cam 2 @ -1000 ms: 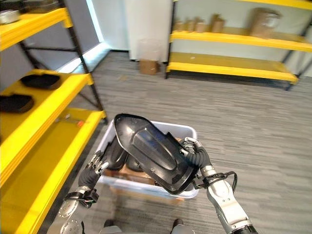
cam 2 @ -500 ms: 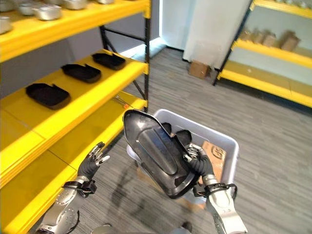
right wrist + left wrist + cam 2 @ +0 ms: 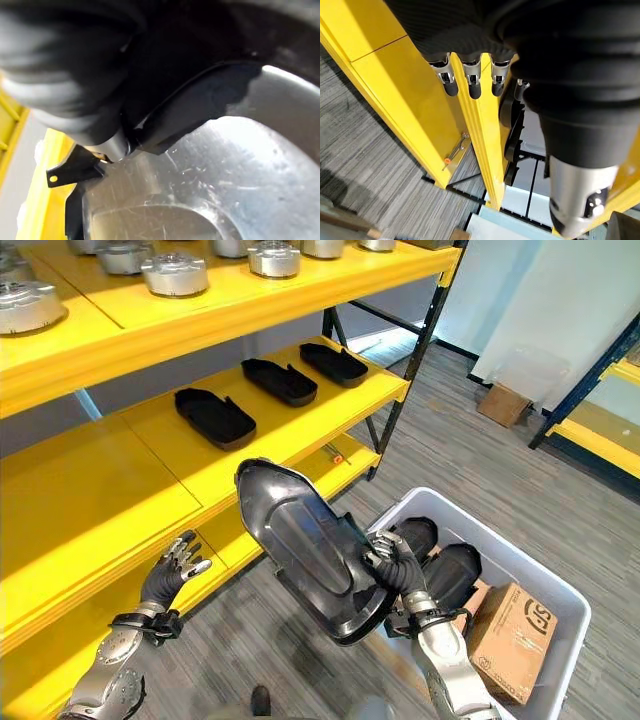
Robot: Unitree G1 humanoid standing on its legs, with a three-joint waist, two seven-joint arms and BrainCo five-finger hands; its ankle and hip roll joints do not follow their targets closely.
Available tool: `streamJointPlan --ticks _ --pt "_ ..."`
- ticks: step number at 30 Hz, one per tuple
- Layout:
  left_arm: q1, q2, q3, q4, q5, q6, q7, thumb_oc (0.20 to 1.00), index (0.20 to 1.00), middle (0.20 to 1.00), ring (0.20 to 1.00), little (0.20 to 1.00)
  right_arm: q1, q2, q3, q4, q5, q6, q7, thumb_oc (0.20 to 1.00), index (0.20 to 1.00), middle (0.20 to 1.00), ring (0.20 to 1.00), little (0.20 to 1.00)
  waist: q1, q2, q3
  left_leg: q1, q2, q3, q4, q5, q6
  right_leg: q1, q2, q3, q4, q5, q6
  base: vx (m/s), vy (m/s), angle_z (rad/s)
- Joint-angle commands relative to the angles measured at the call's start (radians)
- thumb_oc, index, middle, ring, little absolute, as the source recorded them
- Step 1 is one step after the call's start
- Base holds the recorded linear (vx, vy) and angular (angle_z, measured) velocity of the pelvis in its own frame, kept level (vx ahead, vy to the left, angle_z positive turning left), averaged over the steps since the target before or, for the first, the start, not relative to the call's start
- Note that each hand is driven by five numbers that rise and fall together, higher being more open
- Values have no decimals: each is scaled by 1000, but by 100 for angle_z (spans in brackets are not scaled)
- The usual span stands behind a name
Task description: Move parts from the plastic box to the shelf.
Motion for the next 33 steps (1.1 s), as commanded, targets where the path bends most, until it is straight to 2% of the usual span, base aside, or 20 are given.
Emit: streamJointPlan --ticks 1,4,5,8,9,11,19,22,23,24,25,27,28,29,31,32,33 --pt "-23 -11 8 -104 25 -56 -29 1000 1000 1000 1000 1000 -29 -36 -79 -68 76 -83 7 200 200 200 200 200 -41 -23 11 53 -60 -16 -41 -36 -38 -43 50 29 -198 155 22 165 -36 67" --pt "-18 -13 8 -111 27 -57 -37 1000 1000 1000 1000 1000 -15 -42 -89 -72 67 -81 13 200 200 200 200 200 -53 -24 13 68 -63 -38 -44 -45 -39 -44 57 32 -246 177 25 137 -55 48" --pt "-2 -17 10 -122 25 -56 -56 1000 1000 1000 1000 1000 23 -45 -108 -76 76 -78 24 200 200 200 200 200 -56 -34 8 82 -76 -68 -39 -57 -44 -12 49 22 -276 191 27 151 -105 82" --pt "14 -36 13 -114 31 -63 -61 1000 1000 1000 1000 1000 30 -44 -112 -63 87 -77 31 200 200 200 200 200 -54 -39 -13 89 -78 -62 -35 -72 -44 33 50 30 -311 202 15 121 -87 69" --pt "24 -43 18 -112 20 -63 -61 1000 1000 1000 1000 1000 37 -47 -114 -62 91 -76 36 200 200 200 200 200 -53 -34 -23 87 -73 -60 -30 -74 -48 47 57 34 -321 199 10 262 -198 38" --pt "44 -64 28 -115 -9 -70 -57 1000 1000 1000 1000 1000 38 -73 -127 -56 84 -79 37 200 200 200 200 200 -38 -28 -40 77 -53 -58 18 -97 -71 86 59 -7 -307 163 -11 249 -225 31" --pt "63 -61 23 -116 -28 -58 -58 1000 1000 1000 1000 1000 45 -90 -153 -45 80 -75 32 200 200 200 200 200 -25 -26 -39 64 -28 -83 89 -116 -102 124 61 -46 -284 107 -37 109 -112 32" --pt "66 -63 23 -120 -32 -57 -58 1000 1000 1000 1000 1000 39 -93 -153 -44 84 -79 28 200 200 200 200 200 -16 -27 -30 39 -29 -71 154 -99 -123 144 57 -65 -285 97 -44 62 -60 17" --pt "61 -61 21 -119 -36 -57 -57 1000 1000 1000 1000 1000 34 -96 -153 -45 87 -81 26 200 200 200 200 200 -11 -31 -20 5 -27 -46 215 -76 -143 158 45 -88 -287 91 -47 26 -37 27" --pt "60 -60 21 -119 -36 -57 -57 1000 1000 1000 1000 1000 33 -96 -153 -45 87 -81 26 200 200 200 200 200 -13 -31 -20 2 -27 -48 220 -77 -143 158 44 -90 -287 92 -47 6 -32 25" --pt "52 -54 18 -118 -36 -57 -54 1000 1000 1000 1000 1000 28 -98 -153 -46 88 -84 20 200 200 200 200 200 -13 -37 -12 -27 -12 -9 259 -56 -153 166 32 -105 -289 90 -48 -15 -3 45" --pt "42 -50 16 -119 -39 -52 -53 1000 1000 1000 1000 1000 18 -96 -148 -47 82 -86 6 200 200 200 200 200 -21 -47 -7 -51 67 70 258 -42 -153 172 15 -124 -291 82 -46 4 10 54" --pt "42 -50 17 -119 -39 -51 -53 1000 1000 1000 1000 1000 18 -96 -148 -47 82 -86 6 200 200 200 200 200 -20 -46 -6 -50 68 72 259 -43 -154 173 16 -123 -291 82 -46 68 74 60" --pt "41 -50 17 -122 -37 -49 -48 1000 1000 1000 1000 1000 19 -94 -147 -50 80 -84 0 200 200 200 200 200 -16 -51 -7 -49 143 104 194 -21 -154 182 -3 -130 -290 67 -37 75 103 57" --pt "45 -53 18 -125 -40 -47 -40 1000 1000 1000 1000 1000 28 -95 -153 -57 76 -85 -3 200 200 200 200 200 -19 -47 -10 -62 217 125 129 39 -164 184 -23 -142 -281 48 -27 78 131 39" --pt "45 -53 18 -125 -40 -47 -40 1000 1000 1000 1000 1000 29 -95 -153 -57 76 -85 -3 200 200 200 200 200 -20 -47 -12 -60 217 124 122 43 -166 182 -23 -143 -278 46 -27 66 119 17" --pt "44 -54 18 -124 -39 -47 -35 1000 1000 1000 1000 1000 31 -96 -153 -55 75 -88 -8 200 200 200 200 200 -22 -42 -12 -77 264 141 84 94 -178 180 -34 -150 -269 34 -24 85 193 -12"
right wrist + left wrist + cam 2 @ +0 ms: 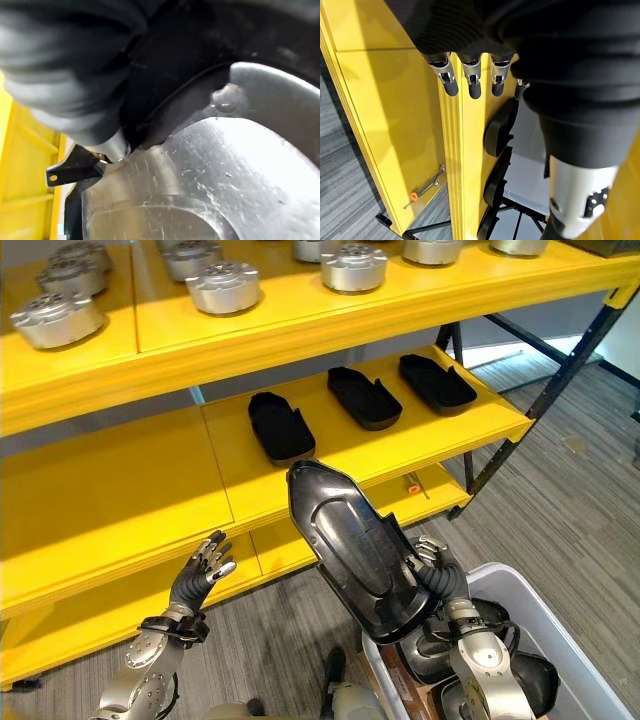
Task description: Move parts from the plastic box to the shelf.
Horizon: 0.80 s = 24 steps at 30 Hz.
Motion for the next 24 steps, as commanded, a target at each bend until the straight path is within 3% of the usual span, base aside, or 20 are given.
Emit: streamJointPlan --ticks 1,4,5,8,12,15,18,24 --pt "36 31 18 -80 -25 -47 12 1000 1000 1000 1000 1000 -13 -36 -26 -79 38 -87 -24 200 200 200 200 200 -4 39 -63 -36 157 31 -197 277 -56 78 -47 40 119 -97 106 126 289 -3" --pt "32 35 28 -87 -2 -53 16 1000 1000 1000 1000 1000 -6 -58 -39 -99 -7 -90 -26 200 200 200 200 200 9 77 -51 -45 187 -6 -229 335 -86 65 -63 66 192 -123 123 158 294 42" --pt "35 33 40 -87 -13 -55 11 1000 1000 1000 1000 1000 -5 -58 -42 -102 -6 -87 -19 200 200 200 200 200 11 83 -46 -38 183 -21 -185 266 -75 57 -77 89 238 -154 127 188 265 -6" --pt "30 38 34 -82 -15 -58 3 1000 1000 1000 1000 1000 -8 -45 -39 -94 -7 -86 -14 200 200 200 200 200 10 86 -50 -58 176 -14 -134 226 -73 69 -98 97 251 -153 137 174 187 -35" --pt "28 78 28 -105 -24 -57 -15 1000 1000 1000 1000 1000 29 -15 -57 -102 22 -75 6 200 200 200 200 200 15 55 -49 -87 113 14 -36 158 -62 146 -171 83 217 -119 170 205 201 12" --pt "33 112 18 -121 -26 -55 -13 1000 1000 1000 1000 1000 15 1 -37 -86 34 -65 8 200 200 200 200 200 34 27 -55 -130 46 11 7 111 -40 178 -234 61 162 -33 199 189 245 8" --pt "32 118 19 -121 -23 -56 -5 1000 1000 1000 1000 1000 2 3 -29 -80 37 -64 7 200 200 200 200 200 38 20 -57 -144 30 8 11 105 -32 177 -248 54 148 -12 208 58 119 11" --pt "30 136 29 -124 -16 -53 10 1000 1000 1000 1000 1000 -135 -4 54 -77 39 -58 7 200 200 200 200 200 88 -21 -54 -210 -14 -9 28 86 -6 162 -278 17 115 49 230 31 78 18"
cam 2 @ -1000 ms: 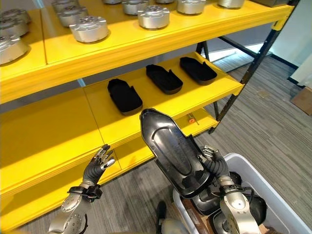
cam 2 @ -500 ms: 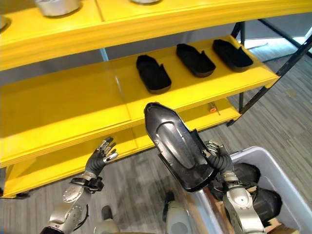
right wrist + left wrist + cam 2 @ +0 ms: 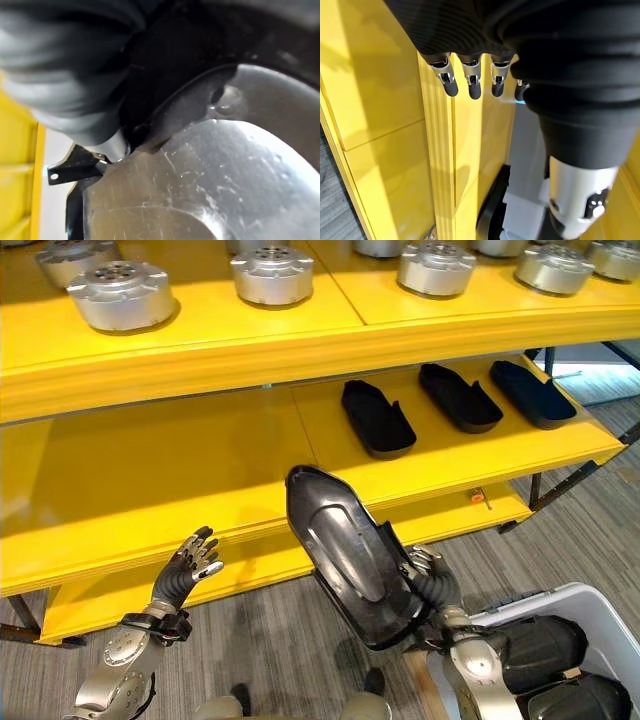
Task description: Move parts from the plastic box to the shelf.
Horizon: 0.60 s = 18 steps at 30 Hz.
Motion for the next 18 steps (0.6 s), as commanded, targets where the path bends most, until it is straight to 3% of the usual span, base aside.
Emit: streamJointPlan --ticks 1,2,4,8,15,18 --pt "3 36 22 -83 -16 -54 11 1000 1000 1000 1000 1000 -124 -33 -2 -81 50 -62 4 200 200 200 200 200 18 -19 -3 -124 37 -29 -10 119 14 141 -46 -45 -4 64 44 0 24 24" --pt "3 36 23 -83 -16 -53 12 1000 1000 1000 1000 1000 -127 -33 -1 -79 50 -63 4 200 200 200 200 200 15 -19 -4 -127 36 -31 -8 119 14 141 -46 -47 -5 65 44 7 19 28" --pt "1 46 20 -84 -19 -49 15 1000 1000 1000 1000 1000 -270 -43 65 -62 45 -60 -11 200 200 200 200 200 63 -41 7 -159 27 -53 -1 118 17 148 -45 -81 -20 73 47 11 -9 33" --pt "-11 66 13 -90 -25 -42 25 1000 1000 1000 1000 1000 -450 -33 126 4 33 -49 -62 200 200 200 200 200 119 -62 24 -202 18 -78 4 127 22 140 -43 -111 -23 73 46 -10 -27 21" --pt "-29 95 -13 -117 -40 -31 31 1000 1000 1000 1000 1000 -663 -26 192 125 -10 -24 -131 200 200 200 200 200 169 -64 68 -244 13 -107 21 131 21 128 -37 -138 -15 67 39 -41 -30 15" --pt "-52 131 -37 -132 -58 -38 36 1000 1000 1000 1000 1000 -928 -45 226 319 22 -8 -203 200 200 200 200 200 205 -49 120 -282 16 -125 42 131 18 101 -33 -150 11 50 30 -104 -26 8"
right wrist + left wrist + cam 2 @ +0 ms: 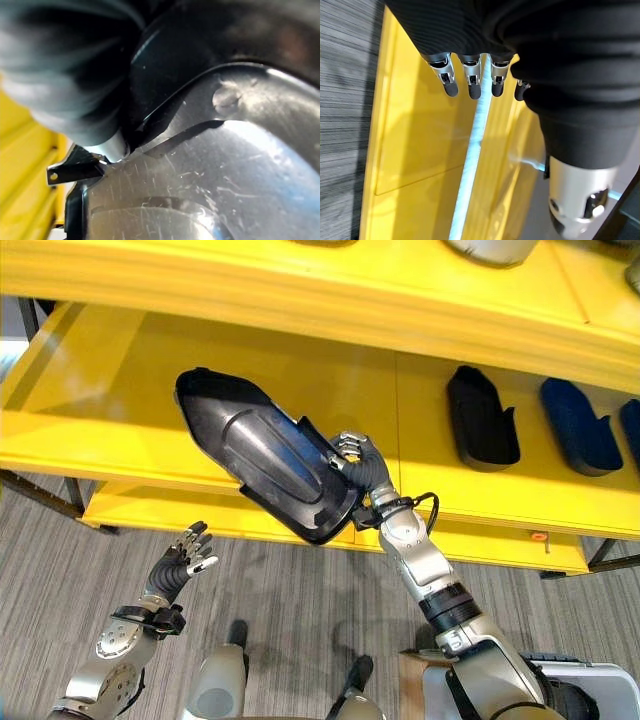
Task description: Move parts from the plastic box to the shelf.
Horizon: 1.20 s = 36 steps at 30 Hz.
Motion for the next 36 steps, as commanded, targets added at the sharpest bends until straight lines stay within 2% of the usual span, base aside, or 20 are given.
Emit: streamJointPlan --ticks 1,2,4,13,14,15,23,29,36 --pt "-30 65 -15 -132 -30 -48 4 1000 1000 1000 1000 1000 -240 -47 -42 51 65 -40 -95 200 200 200 200 200 32 27 35 -96 18 -13 -28 108 15 129 -45 -25 111 -17 32 -65 -6 -2" --pt "-31 64 -15 -132 -30 -48 4 1000 1000 1000 1000 1000 -243 -47 -41 54 66 -42 -94 200 200 200 200 200 31 27 36 -97 18 -13 -27 108 15 129 -45 -25 112 -17 32 -85 -3 3" --pt "-45 76 -29 -142 -47 -55 13 1000 1000 1000 1000 1000 -375 -55 -34 171 93 -38 -127 200 200 200 200 200 39 49 59 -121 18 -25 -20 112 15 100 -45 -28 134 -34 26 -66 8 10" --pt "-104 102 -62 -161 -62 -73 33 1000 1000 1000 1000 1000 -704 -90 -7 575 186 -33 -165 200 200 200 200 200 48 112 123 -211 24 -43 44 104 15 -17 -49 -7 243 -99 3 -41 13 5" --pt "-105 101 -62 -159 -62 -73 33 1000 1000 1000 1000 1000 -707 -90 -6 579 187 -33 -164 200 200 200 200 200 48 111 119 -205 26 -49 49 80 5 -11 -46 1 248 -117 9 0 0 0" --pt "-113 103 -69 -163 -62 -75 36 1000 1000 1000 1000 1000 -748 -97 -8 643 219 -35 -163 200 200 200 200 200 46 123 126 -222 26 -53 68 72 6 -35 -51 8 274 -128 7 48 -8 1" --pt "-157 100 -113 -150 -54 -82 45 1000 1000 1000 1000 1000 -867 -166 -11 895 358 -25 -144 200 200 200 200 200 45 160 138 -308 12 -65 140 49 10 -116 -59 21 366 -179 -3 -25 13 0" --pt "-164 100 -119 -145 -57 -81 46 1000 1000 1000 1000 1000 -879 -172 -11 932 383 -21 -138 200 200 200 200 200 45 162 137 -316 12 -66 146 46 11 -127 -54 25 374 -188 -5 -3 -1 1" --pt "-190 108 -141 -137 -55 -91 58 1000 1000 1000 1000 1000 -888 -217 -77 1025 525 -23 -138 200 200 200 200 200 55 172 138 -332 1 -75 158 37 13 -128 -53 9 381 -201 -3 1 -6 0"
